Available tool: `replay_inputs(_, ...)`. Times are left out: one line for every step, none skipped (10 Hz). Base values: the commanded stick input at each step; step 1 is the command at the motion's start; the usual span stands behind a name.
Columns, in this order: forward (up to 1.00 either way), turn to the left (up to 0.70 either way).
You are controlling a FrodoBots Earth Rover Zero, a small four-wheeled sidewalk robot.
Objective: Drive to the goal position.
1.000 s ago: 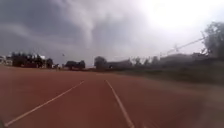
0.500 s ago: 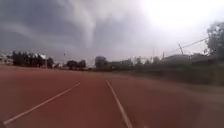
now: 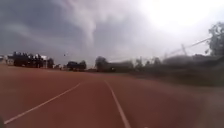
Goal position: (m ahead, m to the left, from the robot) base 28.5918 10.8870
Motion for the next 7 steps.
replay_inputs(0.70,0.00)
replay_inputs(0.70,0.00)
replay_inputs(0.70,0.00)
replay_inputs(0.70,0.00)
replay_inputs(0.70,0.00)
replay_inputs(0.70,0.00)
replay_inputs(0.70,0.00)
